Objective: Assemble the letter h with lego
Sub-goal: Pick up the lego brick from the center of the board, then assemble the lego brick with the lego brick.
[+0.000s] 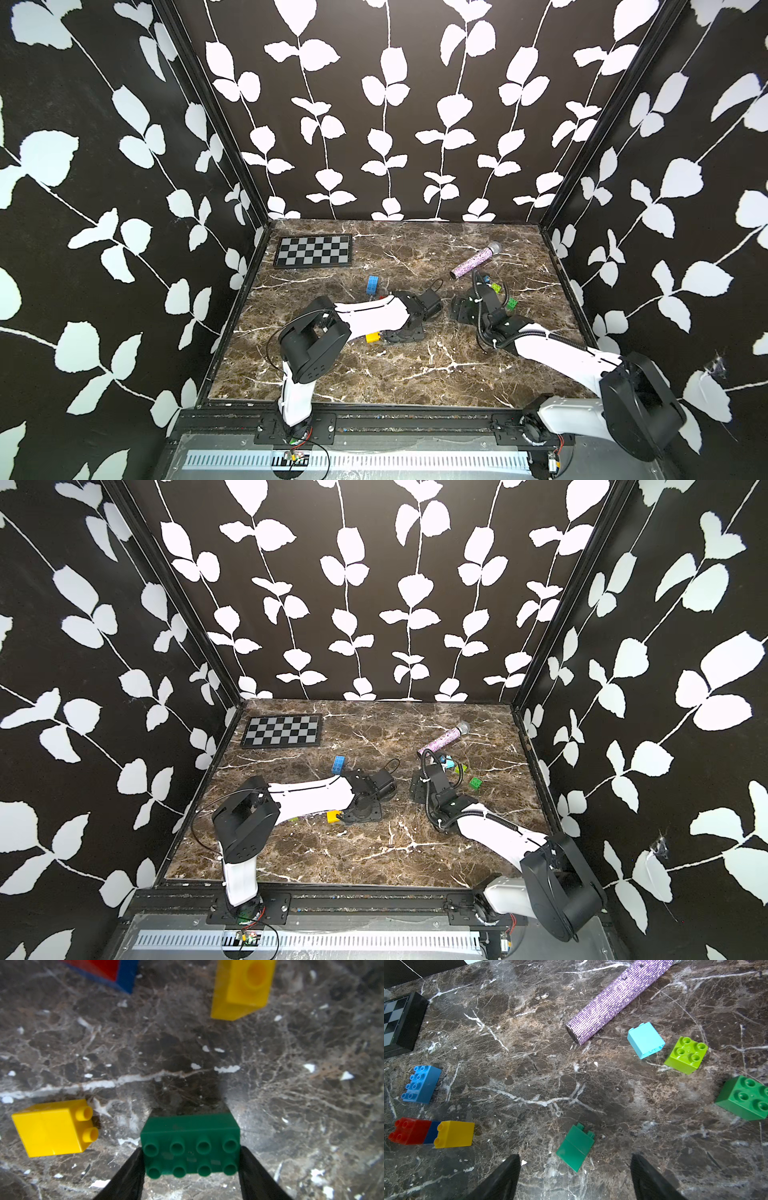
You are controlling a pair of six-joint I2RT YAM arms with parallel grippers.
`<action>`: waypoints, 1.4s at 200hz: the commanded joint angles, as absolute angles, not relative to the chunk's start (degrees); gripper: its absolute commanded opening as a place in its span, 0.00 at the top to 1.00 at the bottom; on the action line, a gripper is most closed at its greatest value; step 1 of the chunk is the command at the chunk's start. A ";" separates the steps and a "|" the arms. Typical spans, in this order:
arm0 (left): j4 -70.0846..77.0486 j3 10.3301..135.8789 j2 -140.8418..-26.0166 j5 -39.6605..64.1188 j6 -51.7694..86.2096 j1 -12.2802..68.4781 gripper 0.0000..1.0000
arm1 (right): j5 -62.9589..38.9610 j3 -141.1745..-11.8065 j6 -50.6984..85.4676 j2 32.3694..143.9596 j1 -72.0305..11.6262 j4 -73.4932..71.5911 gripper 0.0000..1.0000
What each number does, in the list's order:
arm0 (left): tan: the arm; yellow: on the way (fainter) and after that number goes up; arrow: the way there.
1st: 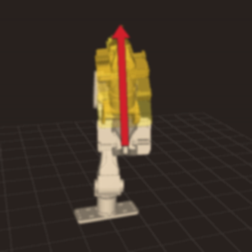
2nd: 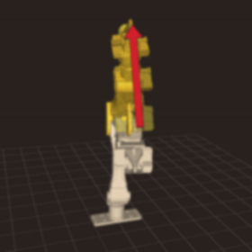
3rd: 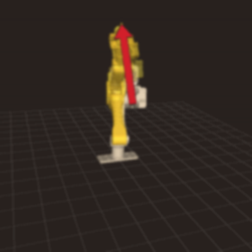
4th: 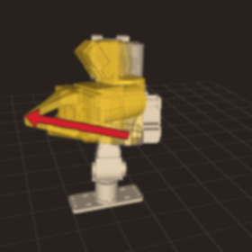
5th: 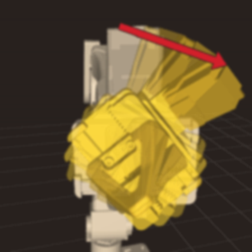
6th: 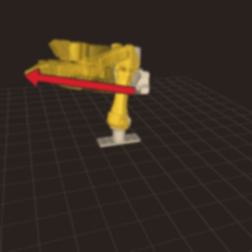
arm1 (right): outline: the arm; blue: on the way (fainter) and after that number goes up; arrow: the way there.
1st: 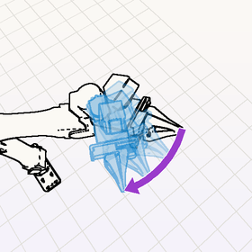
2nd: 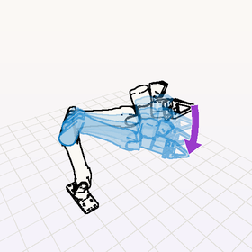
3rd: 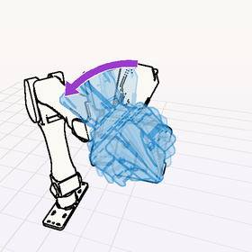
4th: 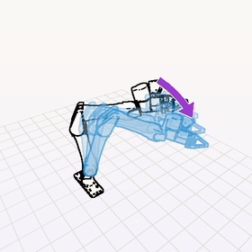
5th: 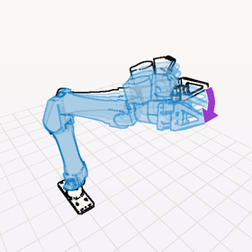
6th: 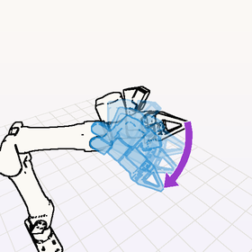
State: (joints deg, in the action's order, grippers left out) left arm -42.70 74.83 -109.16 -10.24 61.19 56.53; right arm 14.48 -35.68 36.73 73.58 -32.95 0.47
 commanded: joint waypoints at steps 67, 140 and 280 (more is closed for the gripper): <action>-51.33 84.76 -99.76 -5.27 32.82 46.37 0.67 | 13.37 -37.19 36.65 74.26 -32.97 -1.22 0.18; -59.85 101.43 -114.81 -3.59 19.34 38.26 0.98 | 13.41 -37.46 36.30 74.42 -32.99 -0.85 0.18; -56.95 94.50 -113.58 -2.55 21.98 37.79 1.00 | 12.10 -38.23 36.30 76.16 -33.05 -0.88 0.18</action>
State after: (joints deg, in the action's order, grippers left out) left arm -56.38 96.25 -116.64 -2.39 21.93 37.78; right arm 12.40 -36.71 36.56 75.53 -32.95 0.27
